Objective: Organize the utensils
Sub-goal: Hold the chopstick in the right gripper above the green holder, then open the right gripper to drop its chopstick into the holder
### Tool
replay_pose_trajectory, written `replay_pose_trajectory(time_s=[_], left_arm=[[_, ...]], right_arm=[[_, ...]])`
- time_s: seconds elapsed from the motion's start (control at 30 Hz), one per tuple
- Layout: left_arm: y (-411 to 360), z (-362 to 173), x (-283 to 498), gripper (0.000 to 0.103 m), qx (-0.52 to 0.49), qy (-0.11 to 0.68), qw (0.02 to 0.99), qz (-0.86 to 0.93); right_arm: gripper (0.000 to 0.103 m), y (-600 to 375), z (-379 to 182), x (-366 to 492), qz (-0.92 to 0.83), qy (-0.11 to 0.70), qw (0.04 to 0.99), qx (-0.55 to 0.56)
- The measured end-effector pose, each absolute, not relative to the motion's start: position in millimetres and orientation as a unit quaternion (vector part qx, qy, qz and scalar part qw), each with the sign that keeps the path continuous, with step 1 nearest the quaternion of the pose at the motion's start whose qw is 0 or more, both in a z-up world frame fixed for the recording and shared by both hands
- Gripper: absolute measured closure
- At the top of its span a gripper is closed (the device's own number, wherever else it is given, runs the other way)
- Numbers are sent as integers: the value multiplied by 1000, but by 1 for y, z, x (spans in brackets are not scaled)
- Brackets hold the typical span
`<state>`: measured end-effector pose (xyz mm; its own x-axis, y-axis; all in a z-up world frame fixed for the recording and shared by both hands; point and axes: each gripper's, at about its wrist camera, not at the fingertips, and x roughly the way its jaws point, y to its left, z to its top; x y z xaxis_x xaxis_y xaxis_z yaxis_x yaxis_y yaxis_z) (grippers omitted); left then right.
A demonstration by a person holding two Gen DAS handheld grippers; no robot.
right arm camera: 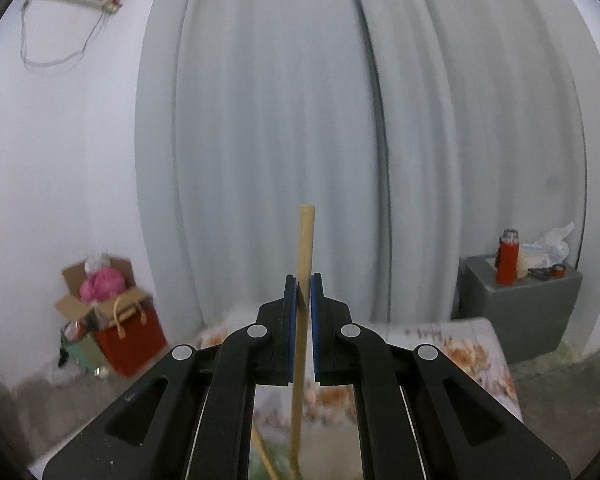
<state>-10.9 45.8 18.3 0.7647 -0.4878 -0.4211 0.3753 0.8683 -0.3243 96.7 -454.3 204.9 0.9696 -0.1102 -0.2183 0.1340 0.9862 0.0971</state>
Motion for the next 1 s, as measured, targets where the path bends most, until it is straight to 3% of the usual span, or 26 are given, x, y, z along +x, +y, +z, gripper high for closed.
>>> replay_pose_trajectory(time_s=[0.07,0.2,0.3,0.5,0.67,1.0], left_arm=[[47,16,-10,26,-113,258,932,-229],[48,11,-7,26,-110,271,931,-220],[46,6,-5,26,-104,281,931,-210],[47,-6,0,26,-95,306,929,-184],[42,-19,4,24,-76,331,927,-157],[30,-48,12,21,-47,382,916,-114]], right_arm=[[93,-456,196,84,-64,127,989,52],[62,-461,189,55,-77,134,986,55],[56,-467,196,30,-78,127,987,65],[52,-466,212,-2,-48,101,990,86],[50,-431,199,-4,27,135,988,67],[50,-355,107,52,143,372,917,17]])
